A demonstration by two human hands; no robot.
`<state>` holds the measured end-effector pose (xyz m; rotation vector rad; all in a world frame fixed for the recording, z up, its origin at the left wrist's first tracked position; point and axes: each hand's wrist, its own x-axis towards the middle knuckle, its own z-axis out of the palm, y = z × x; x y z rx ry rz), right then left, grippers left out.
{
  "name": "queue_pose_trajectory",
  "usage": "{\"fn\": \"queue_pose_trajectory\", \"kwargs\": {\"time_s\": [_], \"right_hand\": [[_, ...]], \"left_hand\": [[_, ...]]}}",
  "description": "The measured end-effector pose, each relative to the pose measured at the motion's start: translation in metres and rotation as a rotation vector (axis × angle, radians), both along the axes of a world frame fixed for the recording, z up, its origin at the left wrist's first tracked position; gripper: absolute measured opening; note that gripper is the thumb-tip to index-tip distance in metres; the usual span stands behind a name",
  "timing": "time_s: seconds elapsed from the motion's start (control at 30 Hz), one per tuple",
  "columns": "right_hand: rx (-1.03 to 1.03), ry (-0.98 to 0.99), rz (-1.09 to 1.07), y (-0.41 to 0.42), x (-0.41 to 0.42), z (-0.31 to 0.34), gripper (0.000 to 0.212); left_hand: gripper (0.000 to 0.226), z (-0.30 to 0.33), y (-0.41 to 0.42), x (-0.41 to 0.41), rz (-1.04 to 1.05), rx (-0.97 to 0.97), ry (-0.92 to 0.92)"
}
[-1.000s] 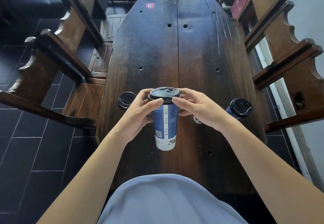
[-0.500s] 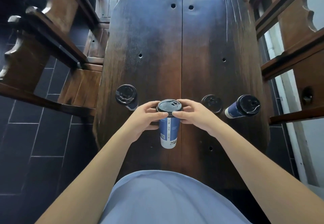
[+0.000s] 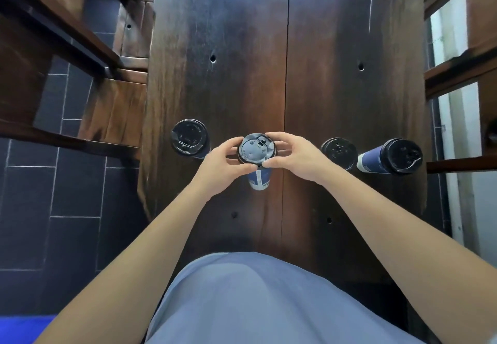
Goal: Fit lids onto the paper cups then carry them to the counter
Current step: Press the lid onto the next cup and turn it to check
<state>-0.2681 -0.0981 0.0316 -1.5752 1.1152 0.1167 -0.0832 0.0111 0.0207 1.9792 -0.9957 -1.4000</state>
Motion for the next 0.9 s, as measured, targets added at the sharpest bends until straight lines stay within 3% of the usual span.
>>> {"fn": "queue_pose_trajectory", "kwargs": {"time_s": [0.37, 0.83, 0.9], "right_hand": [[-0.072, -0.068, 0.057, -0.021, 0.024, -0.022, 0.079], [-0.069, -0.054, 0.009, -0.007, 0.022, -0.037, 0.073], [-0.049, -0.062, 0.013, -0.007, 0.022, -0.035, 0.079]], "left_hand": [[0.076, -0.017, -0.019, 0.014, -0.011, -0.185, -0.150], [0.077, -0.028, -0.011, 0.008, -0.110, -0.116, -0.276], [0.085, -0.023, -0.012, 0.006, -0.139, -0.084, -0.309]]}}
